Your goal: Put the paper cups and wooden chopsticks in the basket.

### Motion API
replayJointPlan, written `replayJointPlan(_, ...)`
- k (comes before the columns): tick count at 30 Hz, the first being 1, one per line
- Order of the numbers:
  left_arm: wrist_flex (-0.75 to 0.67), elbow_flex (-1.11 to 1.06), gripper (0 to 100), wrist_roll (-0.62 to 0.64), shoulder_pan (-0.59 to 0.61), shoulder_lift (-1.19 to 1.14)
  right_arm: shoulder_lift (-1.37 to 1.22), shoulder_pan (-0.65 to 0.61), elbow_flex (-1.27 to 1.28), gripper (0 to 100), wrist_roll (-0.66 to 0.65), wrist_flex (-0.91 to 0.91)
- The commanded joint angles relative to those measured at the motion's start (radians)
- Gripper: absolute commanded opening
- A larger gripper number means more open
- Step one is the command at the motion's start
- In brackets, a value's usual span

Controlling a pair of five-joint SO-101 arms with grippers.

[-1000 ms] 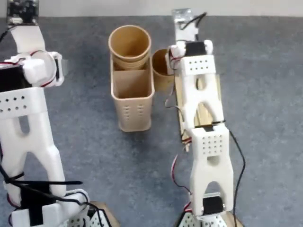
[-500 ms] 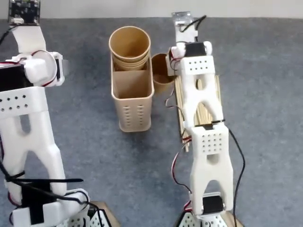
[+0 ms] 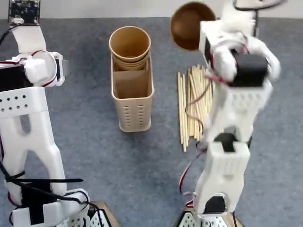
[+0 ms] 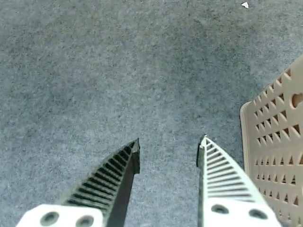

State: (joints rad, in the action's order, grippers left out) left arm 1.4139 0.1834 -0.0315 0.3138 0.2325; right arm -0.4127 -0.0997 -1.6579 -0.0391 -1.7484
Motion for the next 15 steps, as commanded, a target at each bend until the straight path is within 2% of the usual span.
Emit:
replayJointPlan(1, -0.009, 0.004, 22, -0.003, 0.008, 0.019, 0.193, -0.188, -0.001, 0.5, -0.009, -0.013)
replayJointPlan(5, -0.009, 0.004, 22, -0.003, 0.01, 0.019, 0.225, -0.294, 0.154, 0.5, -0.011, -0.007)
replayJointPlan(15, -0.009, 0.004, 22, -0.003, 0.035, 0.015, 0.225, -0.303, 0.598, 0.5, 0.04, 0.246)
